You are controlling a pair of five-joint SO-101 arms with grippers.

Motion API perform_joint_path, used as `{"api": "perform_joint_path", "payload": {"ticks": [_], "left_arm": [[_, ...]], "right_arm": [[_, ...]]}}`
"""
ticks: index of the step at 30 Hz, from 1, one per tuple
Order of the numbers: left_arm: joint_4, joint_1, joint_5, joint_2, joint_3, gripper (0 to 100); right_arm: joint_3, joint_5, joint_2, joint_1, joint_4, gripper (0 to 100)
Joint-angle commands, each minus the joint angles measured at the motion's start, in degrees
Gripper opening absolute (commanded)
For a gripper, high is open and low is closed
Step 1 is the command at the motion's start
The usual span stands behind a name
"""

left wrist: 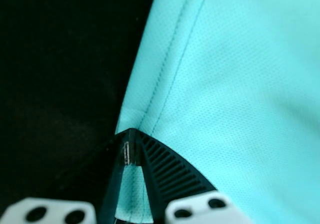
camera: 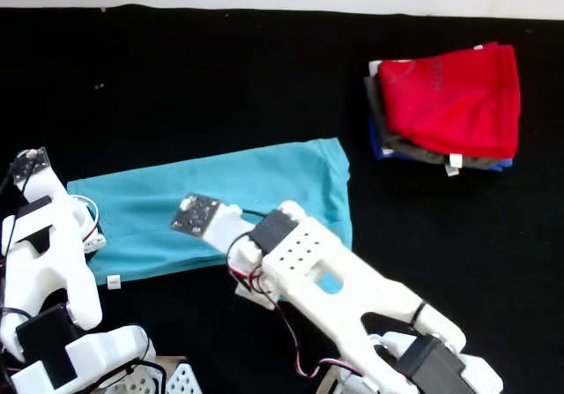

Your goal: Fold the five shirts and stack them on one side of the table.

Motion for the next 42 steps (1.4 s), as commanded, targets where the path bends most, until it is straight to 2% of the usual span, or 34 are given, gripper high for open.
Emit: {"api": "perform_joint_path", "payload": {"ticks": [1, 4, 8, 14, 17, 24, 29, 38, 42], "left_arm": [[-1.41, 0.13, -0.44, 0.04, 1.01, 1], [-1.41, 0.13, -0.44, 0.04, 1.01, 1], [-1.41, 0.13, -0.44, 0.04, 1.01, 1], [-1.41, 0.13, -0.44, 0.04, 1.01, 1], [-1.41, 0.13, -0.44, 0.04, 1.01, 1], [-1.41, 0.13, -0.44, 0.04, 1.01, 1], [-1.41, 0.13, -0.44, 0.04, 1.01, 1], [-1.41, 0.13, -0.44, 0.04, 1.01, 1], [-1.41, 0.13, -0.44, 0.04, 1.01, 1]], "right_arm": [[0.31, -0.53, 3.47, -0.66, -3.30, 18.0], [0.22, -0.35, 8.40, -0.04, -5.76, 18.0], [-1.98, -0.26, 11.74, 4.97, -8.22, 17.6], [-4.35, 4.22, 12.09, 12.09, -8.40, 0.9], [-5.93, 4.31, 11.91, 13.49, -7.25, 0.7], [-13.23, 4.31, 11.82, 12.62, 0.31, 0.5], [-17.10, 4.31, 9.01, 8.66, 6.81, 0.5], [-11.65, 4.13, 6.11, 3.38, 5.76, 1.0], [-10.15, 0.26, 7.08, 3.47, 5.93, 14.0]]}}
